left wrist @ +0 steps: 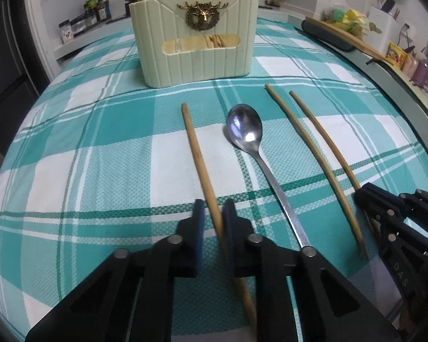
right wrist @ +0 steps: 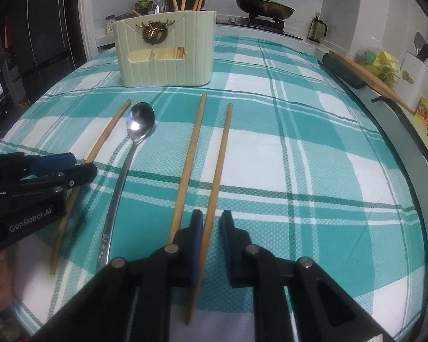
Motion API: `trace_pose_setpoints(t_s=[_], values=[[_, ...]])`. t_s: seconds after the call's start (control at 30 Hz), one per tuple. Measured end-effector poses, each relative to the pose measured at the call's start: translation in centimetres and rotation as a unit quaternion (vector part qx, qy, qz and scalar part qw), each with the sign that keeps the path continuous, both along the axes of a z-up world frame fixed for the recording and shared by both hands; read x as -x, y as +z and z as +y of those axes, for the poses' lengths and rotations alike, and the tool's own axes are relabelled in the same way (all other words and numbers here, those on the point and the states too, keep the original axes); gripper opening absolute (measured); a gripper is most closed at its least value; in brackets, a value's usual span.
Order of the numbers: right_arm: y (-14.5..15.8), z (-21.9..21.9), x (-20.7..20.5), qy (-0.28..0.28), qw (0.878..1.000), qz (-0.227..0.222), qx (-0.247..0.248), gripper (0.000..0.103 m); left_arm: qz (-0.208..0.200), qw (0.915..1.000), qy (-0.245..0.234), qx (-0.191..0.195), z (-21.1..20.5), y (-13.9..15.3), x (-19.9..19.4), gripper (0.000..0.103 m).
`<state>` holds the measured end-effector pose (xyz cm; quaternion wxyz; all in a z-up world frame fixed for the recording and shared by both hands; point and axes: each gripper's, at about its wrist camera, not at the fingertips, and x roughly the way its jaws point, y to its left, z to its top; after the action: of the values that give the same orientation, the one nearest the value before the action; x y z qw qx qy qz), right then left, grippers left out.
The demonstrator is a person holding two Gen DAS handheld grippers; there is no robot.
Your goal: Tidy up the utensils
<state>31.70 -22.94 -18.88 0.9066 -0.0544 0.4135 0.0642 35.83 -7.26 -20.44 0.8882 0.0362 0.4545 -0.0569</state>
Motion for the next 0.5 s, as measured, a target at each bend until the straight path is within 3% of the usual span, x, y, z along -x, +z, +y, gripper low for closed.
trace_pose_setpoints(t_s=[0.33,0.5], values=[[-0.2,-5.0,1.6,-0.090,0.996,0.003,-0.019,0.006,0.010,0.9967,0.080,-0.007,6.4,0.0,1.6,0.006],[-0.2,-6.7,3.4,-0.112,0.994,0.006,-0.014,0.006,0.014,0.9942,0.105,0.016,9.2,0.1,3.2,0.010]])
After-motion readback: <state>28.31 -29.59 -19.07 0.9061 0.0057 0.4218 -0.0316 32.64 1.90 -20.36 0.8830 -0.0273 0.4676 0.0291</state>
